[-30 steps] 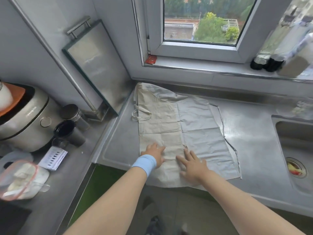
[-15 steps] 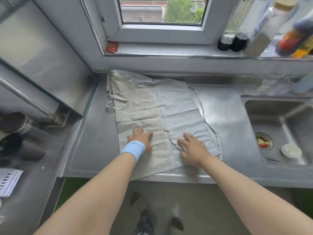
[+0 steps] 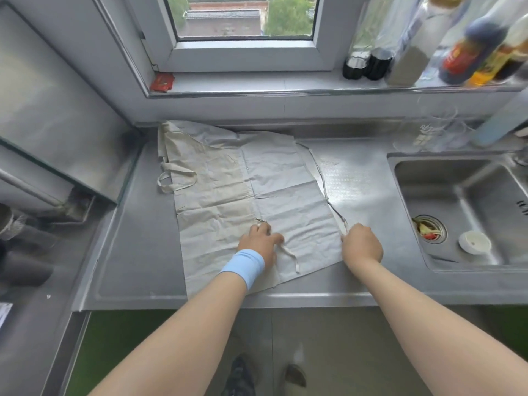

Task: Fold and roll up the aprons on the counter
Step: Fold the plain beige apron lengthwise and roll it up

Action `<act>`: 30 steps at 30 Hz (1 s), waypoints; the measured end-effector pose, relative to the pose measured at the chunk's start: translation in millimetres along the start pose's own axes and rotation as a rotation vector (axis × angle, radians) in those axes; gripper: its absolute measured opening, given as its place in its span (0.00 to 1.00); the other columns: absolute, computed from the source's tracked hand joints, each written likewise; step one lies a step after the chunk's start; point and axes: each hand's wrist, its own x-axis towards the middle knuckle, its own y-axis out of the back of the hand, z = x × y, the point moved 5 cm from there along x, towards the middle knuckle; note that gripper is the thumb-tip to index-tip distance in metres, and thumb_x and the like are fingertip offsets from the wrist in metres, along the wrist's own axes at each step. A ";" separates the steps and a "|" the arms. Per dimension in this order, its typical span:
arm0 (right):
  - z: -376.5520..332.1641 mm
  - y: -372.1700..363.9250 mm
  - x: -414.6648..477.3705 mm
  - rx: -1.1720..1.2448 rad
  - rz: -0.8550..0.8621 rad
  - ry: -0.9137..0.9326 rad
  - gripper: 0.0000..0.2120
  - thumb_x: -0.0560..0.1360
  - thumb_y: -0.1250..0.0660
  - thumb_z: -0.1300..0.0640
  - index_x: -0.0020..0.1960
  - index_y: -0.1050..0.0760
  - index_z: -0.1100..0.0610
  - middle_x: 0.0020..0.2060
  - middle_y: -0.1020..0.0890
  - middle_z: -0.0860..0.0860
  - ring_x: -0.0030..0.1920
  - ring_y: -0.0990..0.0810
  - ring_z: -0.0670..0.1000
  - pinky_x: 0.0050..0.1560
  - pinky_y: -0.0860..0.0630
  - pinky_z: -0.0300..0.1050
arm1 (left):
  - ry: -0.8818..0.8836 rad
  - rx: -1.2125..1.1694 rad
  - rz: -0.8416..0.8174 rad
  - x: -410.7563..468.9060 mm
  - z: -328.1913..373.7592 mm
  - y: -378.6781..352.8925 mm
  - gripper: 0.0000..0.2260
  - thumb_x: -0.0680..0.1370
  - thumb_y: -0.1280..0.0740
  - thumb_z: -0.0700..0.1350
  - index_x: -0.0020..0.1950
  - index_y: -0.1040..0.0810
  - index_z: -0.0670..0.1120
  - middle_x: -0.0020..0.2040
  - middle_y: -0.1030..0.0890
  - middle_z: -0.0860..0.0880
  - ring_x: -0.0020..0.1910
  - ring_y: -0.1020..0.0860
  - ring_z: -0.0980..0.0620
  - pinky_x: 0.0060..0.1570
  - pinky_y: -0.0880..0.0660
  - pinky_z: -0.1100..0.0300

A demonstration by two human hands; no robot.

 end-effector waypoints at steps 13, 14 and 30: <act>-100.3 61.9 -35.0 0.576 -0.208 0.588 0.05 0.70 0.25 0.50 0.39 0.18 0.51 0.32 0.18 0.44 0.30 0.25 0.40 0.34 0.31 0.35 | 0.162 -1.281 -0.005 5.4 53.3 83.2 0.14 0.81 0.40 0.53 0.65 0.25 0.56 0.51 0.19 0.50 0.42 0.20 0.50 0.40 0.24 0.60; -105.2 61.5 -37.3 0.613 -0.232 0.585 0.06 0.69 0.24 0.50 0.38 0.17 0.51 0.31 0.18 0.43 0.29 0.26 0.39 0.32 0.32 0.34 | 0.182 -1.226 0.016 6.1 47.5 86.7 0.11 0.79 0.37 0.50 0.58 0.20 0.53 0.48 0.18 0.49 0.39 0.21 0.51 0.37 0.26 0.62; -53.4 -5.0 -15.8 0.144 -0.213 0.145 0.38 0.69 0.28 0.46 0.73 0.41 0.49 0.68 0.37 0.54 0.69 0.40 0.57 0.63 0.30 0.56 | 0.204 -0.195 0.050 11.1 -36.3 57.5 0.14 0.78 0.38 0.48 0.63 0.27 0.56 0.65 0.30 0.47 0.64 0.29 0.44 0.62 0.30 0.51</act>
